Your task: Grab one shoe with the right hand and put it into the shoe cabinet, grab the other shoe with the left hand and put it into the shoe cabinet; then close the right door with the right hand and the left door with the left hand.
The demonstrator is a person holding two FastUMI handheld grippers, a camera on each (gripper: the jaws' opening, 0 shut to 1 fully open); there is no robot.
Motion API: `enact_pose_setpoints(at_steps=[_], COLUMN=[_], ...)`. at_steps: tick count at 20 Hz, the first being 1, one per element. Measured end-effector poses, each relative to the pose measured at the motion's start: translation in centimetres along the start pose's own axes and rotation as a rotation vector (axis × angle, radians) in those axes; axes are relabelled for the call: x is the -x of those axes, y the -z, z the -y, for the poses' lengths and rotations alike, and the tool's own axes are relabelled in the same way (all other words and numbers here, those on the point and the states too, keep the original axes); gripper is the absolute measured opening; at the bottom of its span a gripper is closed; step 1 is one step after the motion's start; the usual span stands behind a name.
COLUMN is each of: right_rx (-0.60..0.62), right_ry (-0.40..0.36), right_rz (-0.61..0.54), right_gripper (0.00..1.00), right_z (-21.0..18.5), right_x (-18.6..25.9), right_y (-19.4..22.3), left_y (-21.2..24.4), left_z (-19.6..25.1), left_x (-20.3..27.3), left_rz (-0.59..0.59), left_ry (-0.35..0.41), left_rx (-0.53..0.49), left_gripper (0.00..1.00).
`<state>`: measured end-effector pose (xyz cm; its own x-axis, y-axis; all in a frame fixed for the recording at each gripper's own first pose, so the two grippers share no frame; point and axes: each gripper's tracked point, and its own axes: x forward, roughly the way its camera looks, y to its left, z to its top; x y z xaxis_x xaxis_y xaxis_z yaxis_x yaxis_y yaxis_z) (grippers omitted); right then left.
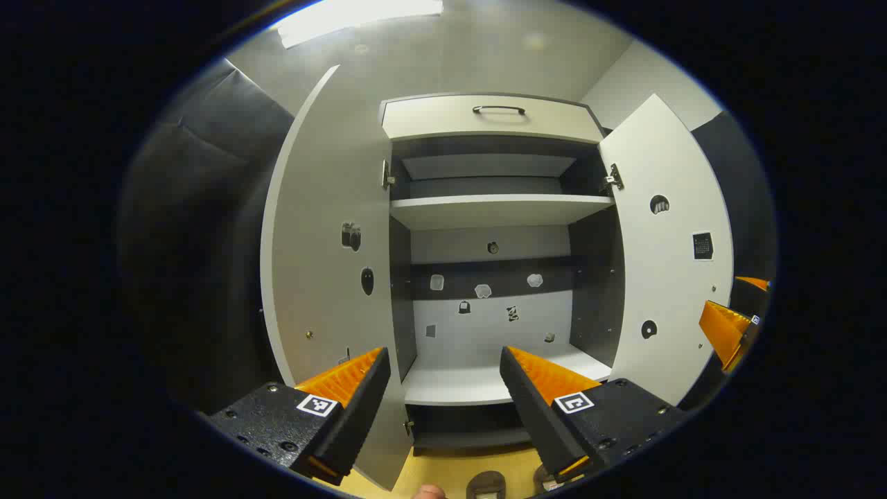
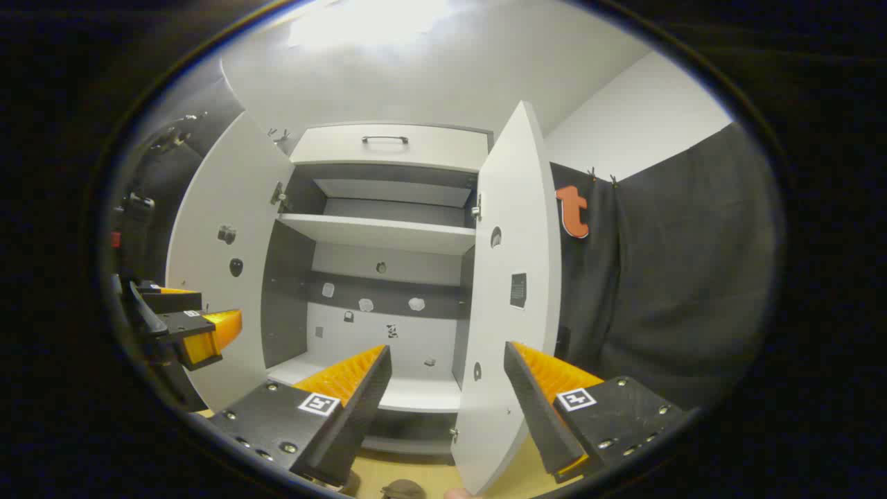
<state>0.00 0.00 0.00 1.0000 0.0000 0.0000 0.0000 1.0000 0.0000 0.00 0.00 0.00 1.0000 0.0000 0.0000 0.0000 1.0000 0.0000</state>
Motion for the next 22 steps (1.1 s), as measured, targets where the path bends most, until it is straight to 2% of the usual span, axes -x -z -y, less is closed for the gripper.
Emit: enact_pose_setpoints(at_steps=[1,2,3,4,5,6,7,12,13,15,16,17,19,20,21,22], right_rx=[-0.001,-0.001,-0.001,-0.003,-0.009,-0.013,-0.014,-0.023,-0.022,-0.014,-0.011,-0.01,-0.012,-0.017,-0.021,-0.019], right_ry=[0.0,0.002,0.008,0.011,0.012,0.014,0.016,0.023,0.025,0.03,0.033,0.034,0.032,0.028,0.029,0.031], right_rz=[0.003,0.007,0.008,0.005,0.001,-0.003,-0.004,0.0,0.006,0.009,0.008,0.007,-0.004,-0.022,-0.049,-0.077], right_gripper=[0.98,0.94,0.98,0.94,0.98,0.98,0.94,0.94,0.98,0.98,0.94,0.98,0.98,0.94,0.94,0.98], right_z=[-0.3,-0.5,-0.6,-0.8,-1.0,-1.2,-1.4,-2.3,-2.4,-2.7,-2.8,-3.0,-3.3,-3.5,-3.6,-3.6], right_x=[-0.1,-0.1,-0.2,-0.3,-0.4,-0.4,-0.5,-0.7,-0.7,-0.7,-0.7,-0.7,-0.8,-0.9,-0.8,-0.8], right_y=[-0.1,-0.2,-0.3,-0.1,-0.1,0.0,0.0,-0.5,-0.8,-1.0,-0.9,-1.0,-0.5,0.4,1.6,3.0], left_y=[-0.1,-0.1,-0.1,-0.1,-0.1,-0.1,-0.1,0.0,0.0,-0.2,-0.2,-0.2,-0.3,-0.3,-0.3,-0.2], left_z=[-0.2,-0.4,-0.8,-1.0,-1.1,-1.3,-1.4,-1.9,-1.9,-1.9,-2.0,-2.2,-2.6,-2.8,-3.0,-3.2], left_x=[-0.2,-0.3,-0.5,-0.5,-0.6,-0.7,-0.8,-0.9,-0.8,-0.9,-0.9,-0.9,-1.0,-1.1,-1.1,-1.1], left_rz=[0.003,0.006,0.007,0.006,0.007,0.009,0.01,0.01,0.013,0.018,0.02,0.021,0.023,0.022,0.02,0.02], left_ry=[0.002,0.003,0.001,0.001,0.003,0.005,0.007,0.018,0.023,0.031,0.033,0.034,0.033,0.032,0.032,0.031], left_rx=[0.007,0.012,0.012,0.01,0.008,0.007,0.007,0.011,0.018,0.028,0.029,0.029,0.03,0.033,0.036,0.037], left_gripper=[0.99,0.98,0.98,0.98,1.0,0.99,0.98,0.98,0.98,0.98,0.98,0.98,0.98,0.98,0.98,0.98])
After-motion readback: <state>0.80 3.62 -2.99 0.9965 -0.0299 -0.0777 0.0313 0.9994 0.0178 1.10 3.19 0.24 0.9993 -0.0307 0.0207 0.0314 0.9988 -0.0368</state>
